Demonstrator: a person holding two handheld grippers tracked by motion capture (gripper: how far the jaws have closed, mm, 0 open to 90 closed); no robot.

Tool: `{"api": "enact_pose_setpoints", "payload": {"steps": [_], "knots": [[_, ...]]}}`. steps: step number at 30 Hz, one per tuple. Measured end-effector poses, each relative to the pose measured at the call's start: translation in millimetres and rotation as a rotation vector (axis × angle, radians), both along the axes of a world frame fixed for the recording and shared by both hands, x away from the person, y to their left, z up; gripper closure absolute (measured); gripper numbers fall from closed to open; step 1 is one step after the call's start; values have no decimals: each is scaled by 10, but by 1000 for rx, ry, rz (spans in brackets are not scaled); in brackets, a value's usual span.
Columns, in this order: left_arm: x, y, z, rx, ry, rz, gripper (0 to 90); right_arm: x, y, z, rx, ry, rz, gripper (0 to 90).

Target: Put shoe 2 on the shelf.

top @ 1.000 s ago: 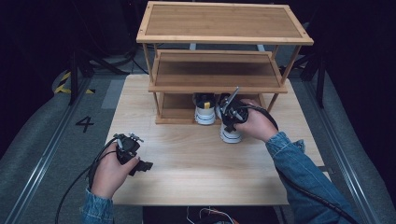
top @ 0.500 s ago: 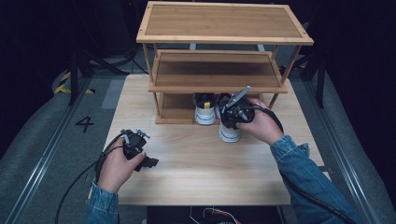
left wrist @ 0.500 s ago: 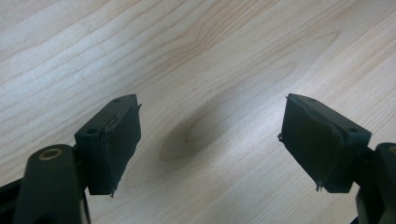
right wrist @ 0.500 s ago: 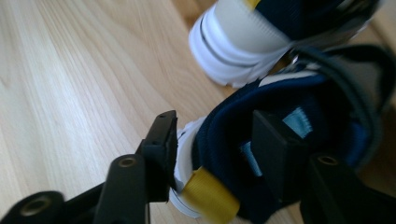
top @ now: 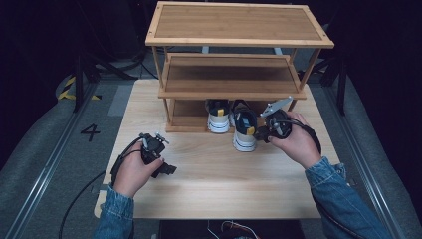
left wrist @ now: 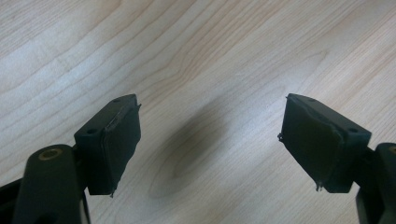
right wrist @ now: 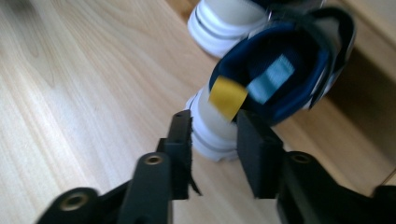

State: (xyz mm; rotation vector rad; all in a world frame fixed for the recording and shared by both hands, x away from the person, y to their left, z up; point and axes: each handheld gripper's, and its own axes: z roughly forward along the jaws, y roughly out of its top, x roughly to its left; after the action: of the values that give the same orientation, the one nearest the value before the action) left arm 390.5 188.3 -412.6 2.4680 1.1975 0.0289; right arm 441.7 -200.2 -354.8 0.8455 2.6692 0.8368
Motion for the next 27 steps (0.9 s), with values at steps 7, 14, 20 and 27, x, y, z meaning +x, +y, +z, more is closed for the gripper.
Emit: {"api": "enact_pose_setpoints", "payload": {"steps": [7, 14, 20, 27], "knots": [[4, -23, 13, -2, -8, -9, 204, 38, 65, -343, 22, 44, -40, 826], [-28, 56, -18, 0, 4, 8, 204, 124, 119, -486, 6, 54, -61, 879], [-74, 105, -16, 1, 3, 25, 204, 178, 106, -404, 14, 21, -70, 900], [-103, 148, -20, 0, 5, 32, 204, 300, 176, -364, 17, 6, -73, 900]]}}
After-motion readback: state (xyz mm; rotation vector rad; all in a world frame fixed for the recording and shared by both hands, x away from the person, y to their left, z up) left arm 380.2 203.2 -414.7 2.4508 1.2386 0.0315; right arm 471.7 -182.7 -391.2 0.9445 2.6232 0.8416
